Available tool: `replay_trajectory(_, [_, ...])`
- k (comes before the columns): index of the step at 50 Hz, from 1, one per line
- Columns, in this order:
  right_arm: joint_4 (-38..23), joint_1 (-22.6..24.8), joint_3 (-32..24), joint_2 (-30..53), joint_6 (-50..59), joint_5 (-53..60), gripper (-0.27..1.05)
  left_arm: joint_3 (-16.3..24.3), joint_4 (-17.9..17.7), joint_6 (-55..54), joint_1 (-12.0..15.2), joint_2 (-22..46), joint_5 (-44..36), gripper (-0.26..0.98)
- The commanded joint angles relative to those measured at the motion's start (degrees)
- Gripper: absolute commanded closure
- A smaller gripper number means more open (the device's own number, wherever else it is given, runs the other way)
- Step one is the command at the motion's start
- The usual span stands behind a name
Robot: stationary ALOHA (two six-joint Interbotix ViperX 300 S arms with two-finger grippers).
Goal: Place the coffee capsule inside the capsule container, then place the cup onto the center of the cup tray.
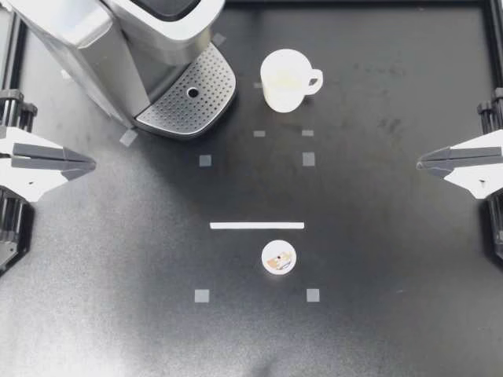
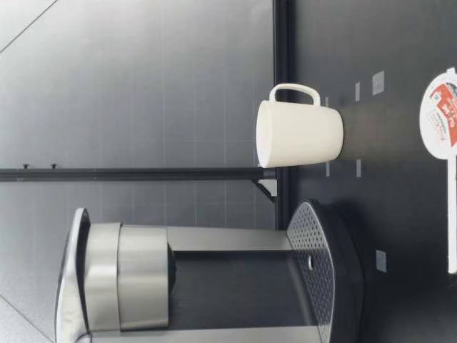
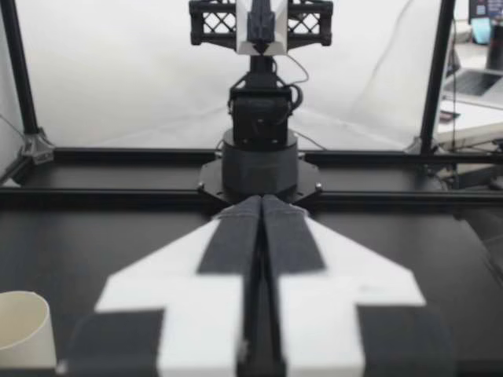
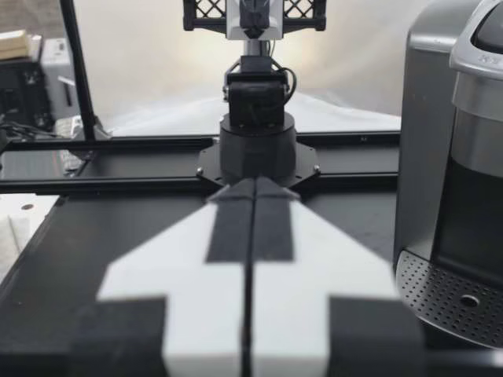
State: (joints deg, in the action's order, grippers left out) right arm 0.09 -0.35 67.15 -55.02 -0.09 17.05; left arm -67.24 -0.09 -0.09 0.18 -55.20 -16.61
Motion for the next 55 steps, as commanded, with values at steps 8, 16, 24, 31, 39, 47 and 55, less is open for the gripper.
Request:
replay_trajectory(8, [0.2,-0.2,-1.1,2.2,0.9,0.0,0.68,1.2,0.2,0.4,1.1,-0.2,-1.0,0.57])
replay_trajectory(16, [0.2,-0.2,-3.7,7.8,2.7,-2.8,0.69,1.4,0.3,0.4,1.1,-0.2,-1.0,0.57])
replay_trajectory(24, [0.2,0.0,-8.0,15.7,5.4,-12.9,0.69,1.6,0.2,0.4,1.1,-0.2,-1.1,0.57])
replay_trajectory(31, [0.2,1.8,-11.2,21.9,5.9,-20.6,0.69,1.8,0.2,0.1,1.1,-0.2,-1.0,0.57])
replay_trajectory(39, [0.2,3.9,-14.6,28.7,5.9,-26.0,0.69,1.8,0.2,0.2,1.1,-0.3,-1.1,0.57])
replay_trajectory(47, [0.2,4.5,-15.5,33.2,5.8,-27.9,0.63,1.8,0.2,0.4,1.1,-0.3,-1.0,0.57])
replay_trajectory(55, [0.2,4.4,-15.5,35.9,5.8,-28.5,0.49,1.8,0.2,0.4,1.1,-0.3,-1.1,0.57])
